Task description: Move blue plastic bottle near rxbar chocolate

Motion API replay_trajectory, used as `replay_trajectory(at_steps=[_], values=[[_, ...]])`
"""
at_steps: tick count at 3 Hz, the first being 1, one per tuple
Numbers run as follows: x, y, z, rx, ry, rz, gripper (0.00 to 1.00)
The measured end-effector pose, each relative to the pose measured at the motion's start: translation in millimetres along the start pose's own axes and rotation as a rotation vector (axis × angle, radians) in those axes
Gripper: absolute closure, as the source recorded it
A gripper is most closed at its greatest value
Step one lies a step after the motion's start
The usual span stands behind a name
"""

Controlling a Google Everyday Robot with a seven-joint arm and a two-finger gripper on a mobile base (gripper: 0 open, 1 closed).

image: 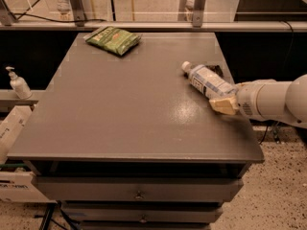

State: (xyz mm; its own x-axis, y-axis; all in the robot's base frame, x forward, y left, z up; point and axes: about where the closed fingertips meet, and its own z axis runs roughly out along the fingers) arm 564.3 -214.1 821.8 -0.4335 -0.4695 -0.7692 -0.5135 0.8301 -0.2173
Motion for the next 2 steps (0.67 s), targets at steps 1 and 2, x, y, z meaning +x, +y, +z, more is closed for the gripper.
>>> replay_trajectory(at_steps=[1,2], values=[[0.3,-1.4,9.0,-0.012,0.015,-0.021,1.00],[-3.0,-2.3,6.6,-0.012,0.015,-0.021,1.00]])
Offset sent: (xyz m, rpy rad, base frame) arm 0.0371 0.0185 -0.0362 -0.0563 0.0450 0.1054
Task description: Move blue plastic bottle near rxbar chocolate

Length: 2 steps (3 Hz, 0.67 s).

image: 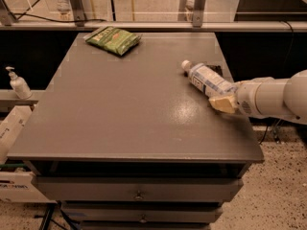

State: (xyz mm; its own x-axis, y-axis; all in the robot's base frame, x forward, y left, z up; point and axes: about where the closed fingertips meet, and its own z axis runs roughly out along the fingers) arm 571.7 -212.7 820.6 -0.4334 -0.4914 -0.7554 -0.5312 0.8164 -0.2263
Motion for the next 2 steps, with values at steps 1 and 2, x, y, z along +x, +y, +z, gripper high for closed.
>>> replay_trajectory(at_steps=[1,2], values=[[-0.4,1.6,5.1,-0.023,0.000,-0.012,1.00],[-3.3,0.7,2.8,-0.024,0.000,-0.012,0.94]])
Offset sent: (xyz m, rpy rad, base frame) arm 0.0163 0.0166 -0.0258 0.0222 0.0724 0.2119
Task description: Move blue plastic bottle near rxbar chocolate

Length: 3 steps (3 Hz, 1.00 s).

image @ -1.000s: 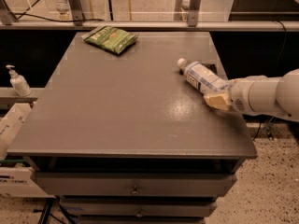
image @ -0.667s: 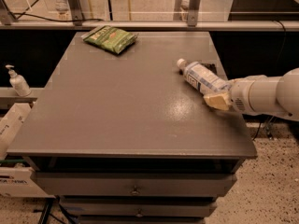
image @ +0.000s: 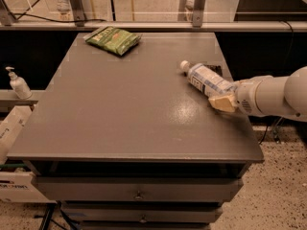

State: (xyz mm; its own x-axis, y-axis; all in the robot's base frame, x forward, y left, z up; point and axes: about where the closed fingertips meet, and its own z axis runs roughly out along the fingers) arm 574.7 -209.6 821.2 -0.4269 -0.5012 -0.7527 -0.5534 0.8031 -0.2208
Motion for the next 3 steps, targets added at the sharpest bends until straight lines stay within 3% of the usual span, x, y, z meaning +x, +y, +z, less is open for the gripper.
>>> replay_trajectory(at_steps=[1,3], values=[[0.0,1.5,6.0,-0.047,0.000,-0.022,0.77],[-2.5,0.8,4.0,-0.047,0.000,-0.022,0.30]])
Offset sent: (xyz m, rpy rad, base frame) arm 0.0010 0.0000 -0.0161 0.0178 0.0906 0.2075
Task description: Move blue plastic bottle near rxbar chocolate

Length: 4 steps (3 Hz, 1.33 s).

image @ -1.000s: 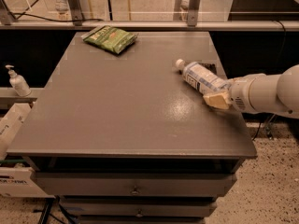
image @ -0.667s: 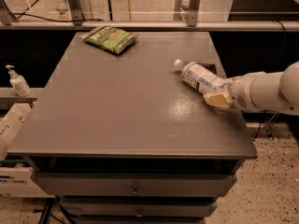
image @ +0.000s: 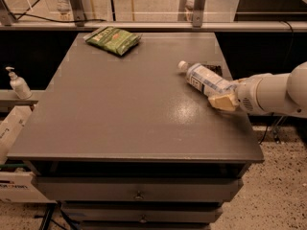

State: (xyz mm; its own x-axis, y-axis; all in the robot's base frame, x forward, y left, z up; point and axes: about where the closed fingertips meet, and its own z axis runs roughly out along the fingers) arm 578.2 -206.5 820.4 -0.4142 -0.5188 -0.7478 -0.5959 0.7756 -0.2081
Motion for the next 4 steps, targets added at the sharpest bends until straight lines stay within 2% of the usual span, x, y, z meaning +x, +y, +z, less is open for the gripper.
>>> replay_trajectory(at_steps=[1,2,4], values=[[4.3,2.2,-4.8,-0.055,0.000,-0.024,0.06],[9.3,5.3,-12.6,-0.114,0.000,-0.049,0.00],[13.2,4.3,-23.3,-0.166,-0.007,-0.061,0.00]])
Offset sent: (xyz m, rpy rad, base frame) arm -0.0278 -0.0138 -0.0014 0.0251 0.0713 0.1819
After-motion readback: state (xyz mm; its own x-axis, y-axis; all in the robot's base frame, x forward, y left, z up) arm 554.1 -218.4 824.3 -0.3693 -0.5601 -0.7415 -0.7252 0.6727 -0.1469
